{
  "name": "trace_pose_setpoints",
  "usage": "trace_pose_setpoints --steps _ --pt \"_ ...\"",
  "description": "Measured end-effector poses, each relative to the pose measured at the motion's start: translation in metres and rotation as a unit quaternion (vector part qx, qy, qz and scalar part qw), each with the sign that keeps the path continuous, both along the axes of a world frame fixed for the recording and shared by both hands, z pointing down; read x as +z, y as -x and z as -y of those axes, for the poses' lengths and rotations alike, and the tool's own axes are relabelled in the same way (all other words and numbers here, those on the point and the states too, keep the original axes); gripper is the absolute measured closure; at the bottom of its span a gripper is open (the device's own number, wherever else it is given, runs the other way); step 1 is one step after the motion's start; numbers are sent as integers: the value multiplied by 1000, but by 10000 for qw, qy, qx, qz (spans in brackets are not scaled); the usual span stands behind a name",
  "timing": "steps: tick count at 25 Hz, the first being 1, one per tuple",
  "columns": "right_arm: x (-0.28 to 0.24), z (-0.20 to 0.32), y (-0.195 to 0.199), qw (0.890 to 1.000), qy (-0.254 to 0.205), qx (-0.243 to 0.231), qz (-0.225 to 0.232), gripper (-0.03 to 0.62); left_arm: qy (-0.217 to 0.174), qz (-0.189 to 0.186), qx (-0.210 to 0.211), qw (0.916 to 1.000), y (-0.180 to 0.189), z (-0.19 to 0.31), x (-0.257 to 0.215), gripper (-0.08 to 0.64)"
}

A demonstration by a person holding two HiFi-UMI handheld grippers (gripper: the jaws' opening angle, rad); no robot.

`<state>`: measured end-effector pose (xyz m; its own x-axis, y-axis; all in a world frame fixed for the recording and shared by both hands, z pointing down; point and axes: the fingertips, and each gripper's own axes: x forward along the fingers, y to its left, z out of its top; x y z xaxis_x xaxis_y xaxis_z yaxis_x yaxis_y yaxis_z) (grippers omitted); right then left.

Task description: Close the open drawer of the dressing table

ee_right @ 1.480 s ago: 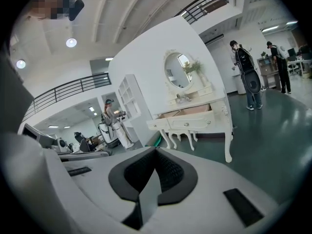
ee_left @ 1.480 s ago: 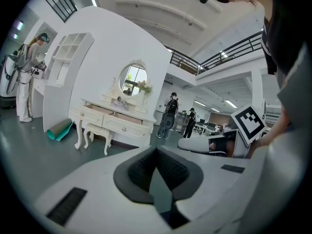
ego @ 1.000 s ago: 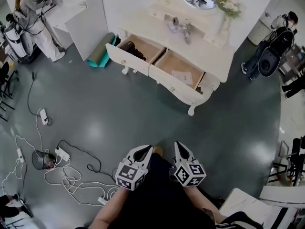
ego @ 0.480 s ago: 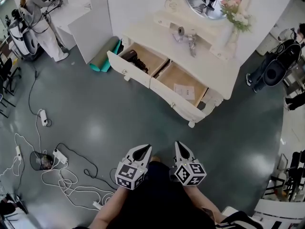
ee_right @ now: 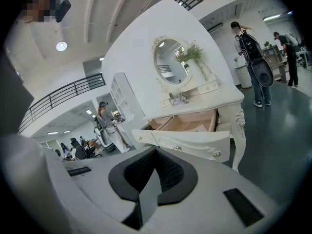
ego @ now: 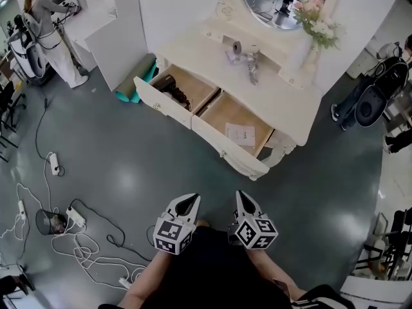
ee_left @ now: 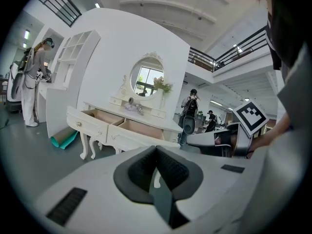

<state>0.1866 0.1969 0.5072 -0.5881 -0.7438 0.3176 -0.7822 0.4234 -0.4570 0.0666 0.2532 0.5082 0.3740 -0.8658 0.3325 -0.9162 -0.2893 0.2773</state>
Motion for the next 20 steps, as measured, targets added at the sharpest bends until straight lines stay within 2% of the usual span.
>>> trace_pose_setpoints --steps 5,10,20 --pt "8 10 -12 9996 211 180 63 577 34 72 -25 10000 -6 11 -1 546" --pt "14 9 -13 9993 337 168 51 578 149 50 37 9999 -13 9 4 546" --pt "44 34 -28 9942 865 569 -298 577 448 -21 101 9989 -7 37 23 546"
